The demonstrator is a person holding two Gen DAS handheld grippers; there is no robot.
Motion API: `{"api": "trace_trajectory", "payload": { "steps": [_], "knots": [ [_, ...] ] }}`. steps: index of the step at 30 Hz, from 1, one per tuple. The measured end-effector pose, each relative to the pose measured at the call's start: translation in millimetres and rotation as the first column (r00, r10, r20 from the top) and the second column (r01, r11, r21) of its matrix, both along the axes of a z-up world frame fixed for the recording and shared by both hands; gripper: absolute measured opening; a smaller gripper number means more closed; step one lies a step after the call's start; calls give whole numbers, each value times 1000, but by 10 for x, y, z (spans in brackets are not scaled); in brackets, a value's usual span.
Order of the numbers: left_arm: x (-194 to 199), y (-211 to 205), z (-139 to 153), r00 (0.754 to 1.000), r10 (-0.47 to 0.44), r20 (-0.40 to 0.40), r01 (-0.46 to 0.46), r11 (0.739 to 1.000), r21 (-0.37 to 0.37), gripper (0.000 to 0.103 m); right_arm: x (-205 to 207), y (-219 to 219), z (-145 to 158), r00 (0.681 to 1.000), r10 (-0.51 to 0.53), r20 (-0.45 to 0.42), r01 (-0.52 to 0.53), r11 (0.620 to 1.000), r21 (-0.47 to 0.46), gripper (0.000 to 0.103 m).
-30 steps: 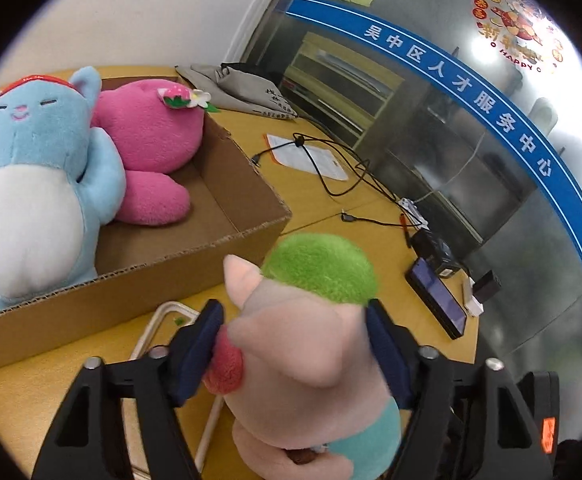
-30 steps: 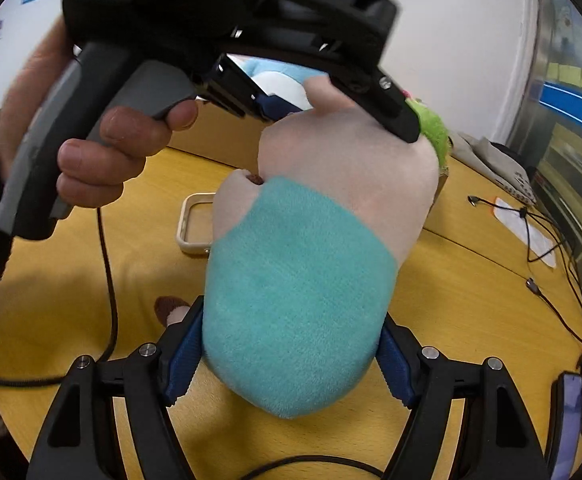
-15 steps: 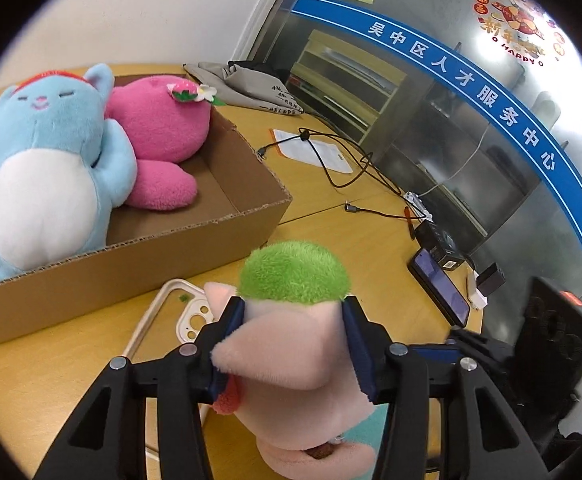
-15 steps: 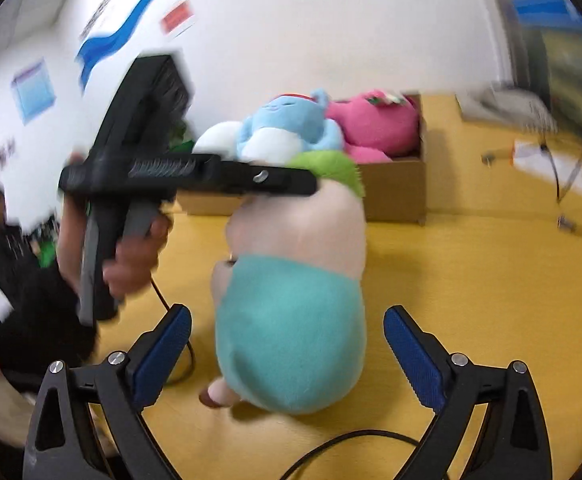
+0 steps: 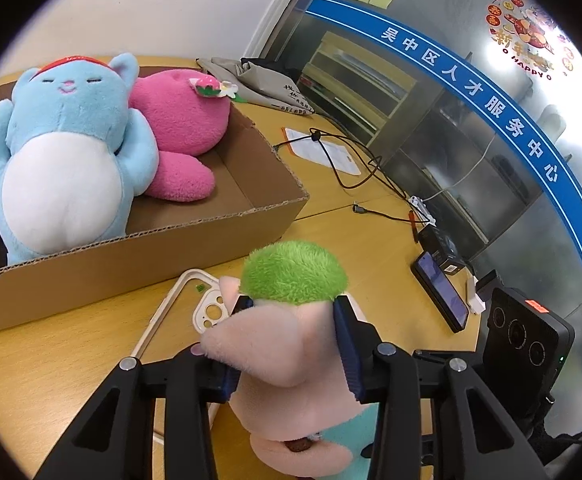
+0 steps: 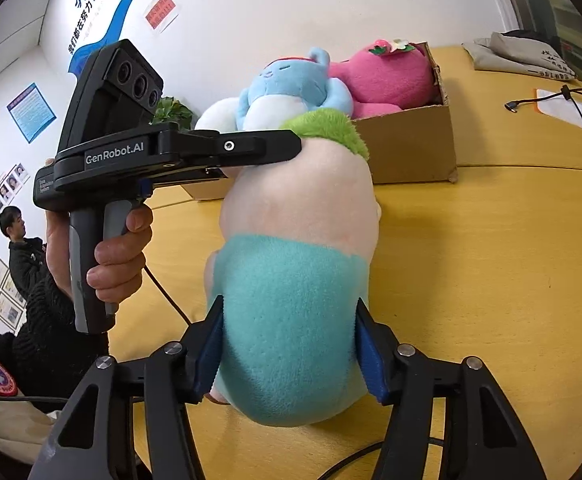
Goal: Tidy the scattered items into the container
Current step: 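Carry the pig over the box and open both grippers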
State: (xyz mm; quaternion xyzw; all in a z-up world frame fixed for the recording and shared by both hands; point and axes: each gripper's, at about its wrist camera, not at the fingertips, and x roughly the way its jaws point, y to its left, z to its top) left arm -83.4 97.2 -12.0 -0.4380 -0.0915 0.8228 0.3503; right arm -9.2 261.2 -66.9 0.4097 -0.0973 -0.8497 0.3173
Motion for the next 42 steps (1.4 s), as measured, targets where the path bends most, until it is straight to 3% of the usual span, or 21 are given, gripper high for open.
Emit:
{"api": "trace_trajectory", "payload": {
  "steps": [2,4,6,12,17,20,23,26,28,30,33,35,37,39,41,42],
  "knots": [
    [22,1,-26,1000,7,-12,-7,1000,2,42,8,-5,-18,1000,12,10,-12,999,34,82],
    [11,18,-62,999,35,-19,-35,999,-21,43,-38,-54,-31,1000,20,21,-21,998,57,81],
    [-27,15,-100,999,52,-4,-52,998,-26,43,-72,-72,-22,1000,20,18,-21,998,62,70],
    [-32,-5,66,1000,19,-11,-19,999,30,34,-29,10,43,999,26,-19,-26,1000,6,59],
    [-159,86,785,980,15,-197,-7,999,39,34,-157,75,506,987,23,-159,-29,999,-35,59],
    [-458,218,1235,950,15,-313,-18,1000,-8,34,-474,111,908,960,24,-278,-32,999,-24,59],
    [-910,330,1449,927,27,-374,-58,996,-72,34,-931,152,1110,935,15,-355,-32,999,-41,59],
    [-1488,411,1267,947,43,-317,-91,986,-138,34,-1503,227,998,940,-6,-342,-32,994,-106,60],
    [-1778,474,981,968,46,-247,-94,978,-185,32,-1830,250,746,962,-21,-271,-12,993,-119,61],
    [-2004,555,592,986,36,-165,-74,971,-229,31,-2034,217,457,983,-40,-179,27,997,-69,62],
    [-2015,589,358,988,6,-157,-37,980,-195,31,-2038,242,266,993,-47,-111,44,999,-32,63],
    [-2003,615,324,986,-5,-169,-30,979,-203,31,-1985,293,328,995,-50,-92,48,999,-18,68],
    [-2023,654,280,987,-9,-160,-25,977,-214,31,-1946,294,436,996,-66,-57,69,997,48,70],
    [-2031,688,246,989,-12,-150,-20,978,-207,31,-1832,298,608,993,-86,-84,97,986,137,70],
    [-2037,727,195,988,-15,-151,-16,979,-204,31,-1739,339,771,988,-87,-129,103,987,125,70],
    [-2050,765,154,988,-18,-152,-14,978,-206,31,-1717,358,839,987,-78,-140,91,992,89,65]
  ]
}}
